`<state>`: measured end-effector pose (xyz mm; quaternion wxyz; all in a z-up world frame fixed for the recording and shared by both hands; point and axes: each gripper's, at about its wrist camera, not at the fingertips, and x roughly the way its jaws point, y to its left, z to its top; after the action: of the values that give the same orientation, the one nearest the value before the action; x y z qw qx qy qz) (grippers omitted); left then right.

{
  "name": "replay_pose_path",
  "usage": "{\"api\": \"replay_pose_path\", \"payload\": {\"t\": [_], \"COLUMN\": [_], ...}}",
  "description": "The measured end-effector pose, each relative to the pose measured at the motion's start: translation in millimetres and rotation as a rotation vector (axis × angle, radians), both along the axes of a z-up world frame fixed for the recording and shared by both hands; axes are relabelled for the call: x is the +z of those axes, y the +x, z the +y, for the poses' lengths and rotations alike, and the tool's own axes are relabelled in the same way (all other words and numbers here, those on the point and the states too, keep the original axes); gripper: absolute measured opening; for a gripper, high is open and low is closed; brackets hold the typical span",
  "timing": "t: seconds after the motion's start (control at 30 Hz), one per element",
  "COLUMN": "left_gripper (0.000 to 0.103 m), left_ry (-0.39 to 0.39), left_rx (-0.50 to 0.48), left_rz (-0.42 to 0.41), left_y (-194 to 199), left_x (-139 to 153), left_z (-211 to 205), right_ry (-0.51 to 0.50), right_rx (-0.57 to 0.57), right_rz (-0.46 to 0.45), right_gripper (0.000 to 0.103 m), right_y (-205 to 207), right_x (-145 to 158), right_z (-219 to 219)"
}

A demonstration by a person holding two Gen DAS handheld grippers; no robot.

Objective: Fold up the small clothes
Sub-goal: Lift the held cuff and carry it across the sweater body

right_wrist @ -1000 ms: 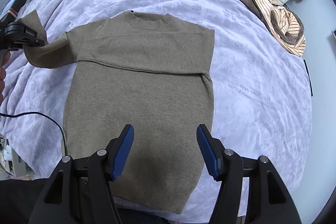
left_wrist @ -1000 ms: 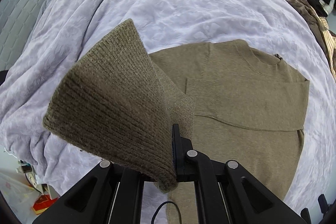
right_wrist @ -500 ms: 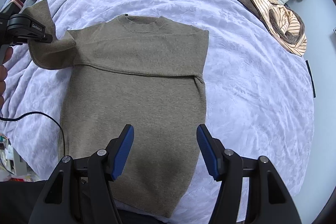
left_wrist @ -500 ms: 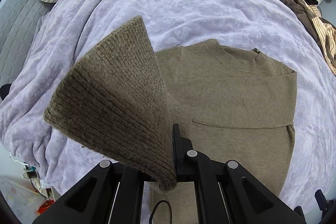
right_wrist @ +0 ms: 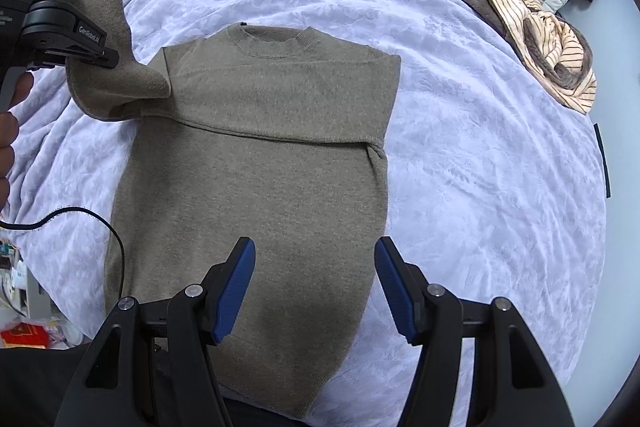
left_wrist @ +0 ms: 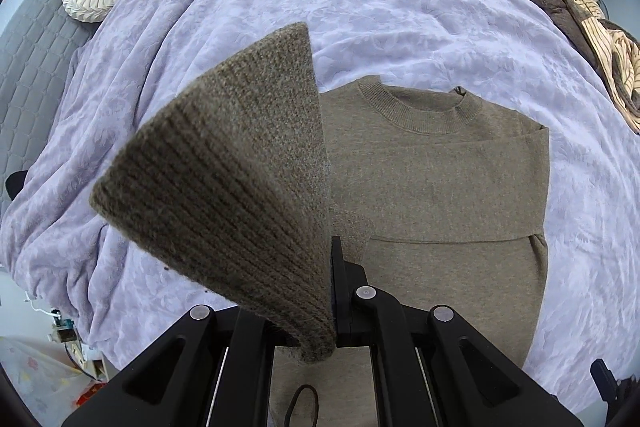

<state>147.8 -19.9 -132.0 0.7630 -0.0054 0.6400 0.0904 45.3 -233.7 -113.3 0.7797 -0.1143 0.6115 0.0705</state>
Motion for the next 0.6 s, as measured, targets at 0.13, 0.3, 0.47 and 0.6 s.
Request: {"api": "replay_pose_path", "payload": {"t": [0.13,0.3,0.47,0.6], "left_gripper": [0.007,0.007,0.007,0.007], "left_ry": [0.008,0.023,0.037,0.050], "left_rx": [-0.014,-0.046,-0.094,-0.131], "left_rz": [-0.003,-0.001,0.004,0.007], "left_y": [6.0,14.1,20.4,24.9], "left_x": [4.1,4.9,3.2,-0.2], "left_z": [-12.6,-35.2,-63.3,-85.0], "right_ry": [0.011,0.022,0.025,0.026], "right_rx": [-0.011,-0.020,-0.027,-0.039], "right_rz": [0.011,0.025,0.030,0.041], "right_gripper": [0.066,0.066,0.066,0.066], "right_y": [2.0,4.7,6.1,6.8], "right_x": [-3.1,-6.6,-8.7,-12.1], "right_z": [-8.9,-17.6,-25.3,-34.3]}}
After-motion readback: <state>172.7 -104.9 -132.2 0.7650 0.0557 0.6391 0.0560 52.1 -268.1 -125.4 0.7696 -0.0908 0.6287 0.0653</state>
